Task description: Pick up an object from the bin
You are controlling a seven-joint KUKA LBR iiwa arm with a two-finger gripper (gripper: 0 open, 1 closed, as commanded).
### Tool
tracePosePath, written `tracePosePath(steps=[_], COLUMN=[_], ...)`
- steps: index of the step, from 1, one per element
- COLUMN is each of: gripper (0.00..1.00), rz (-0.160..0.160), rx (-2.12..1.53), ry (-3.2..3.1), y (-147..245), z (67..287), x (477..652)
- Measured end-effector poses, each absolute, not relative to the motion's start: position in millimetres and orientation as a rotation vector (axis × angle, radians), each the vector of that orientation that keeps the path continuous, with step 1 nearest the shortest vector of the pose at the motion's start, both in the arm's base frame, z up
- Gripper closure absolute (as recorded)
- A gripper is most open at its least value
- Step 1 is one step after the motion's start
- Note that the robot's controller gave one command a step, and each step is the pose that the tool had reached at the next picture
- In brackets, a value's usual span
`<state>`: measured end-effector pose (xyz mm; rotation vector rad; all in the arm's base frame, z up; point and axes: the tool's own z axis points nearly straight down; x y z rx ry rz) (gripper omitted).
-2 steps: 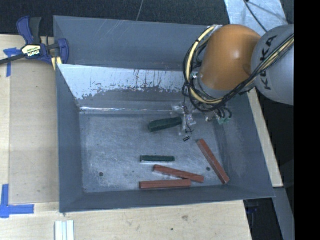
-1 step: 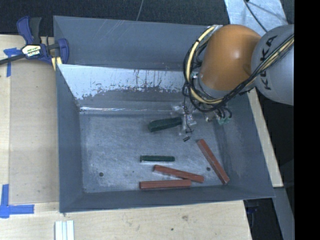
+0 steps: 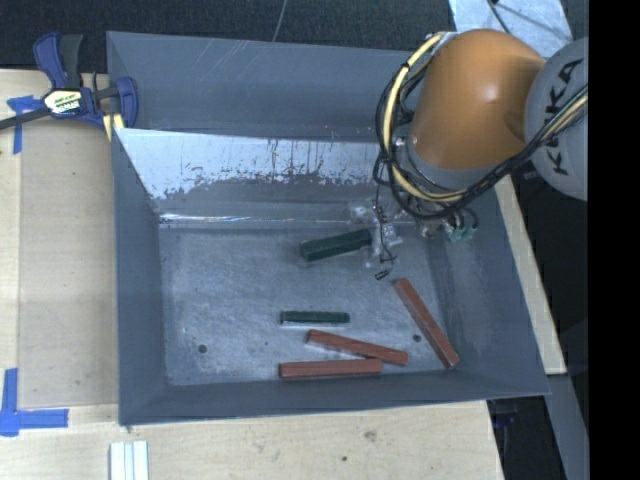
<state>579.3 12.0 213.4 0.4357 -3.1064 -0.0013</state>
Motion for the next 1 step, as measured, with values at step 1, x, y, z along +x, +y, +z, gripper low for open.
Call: tracePosePath(steps=[1], gripper=[1.0], rz=[-0.001], rx=[0.441], ry=[-3.107], y=[13.5], z=[237.9], x=[581.8])
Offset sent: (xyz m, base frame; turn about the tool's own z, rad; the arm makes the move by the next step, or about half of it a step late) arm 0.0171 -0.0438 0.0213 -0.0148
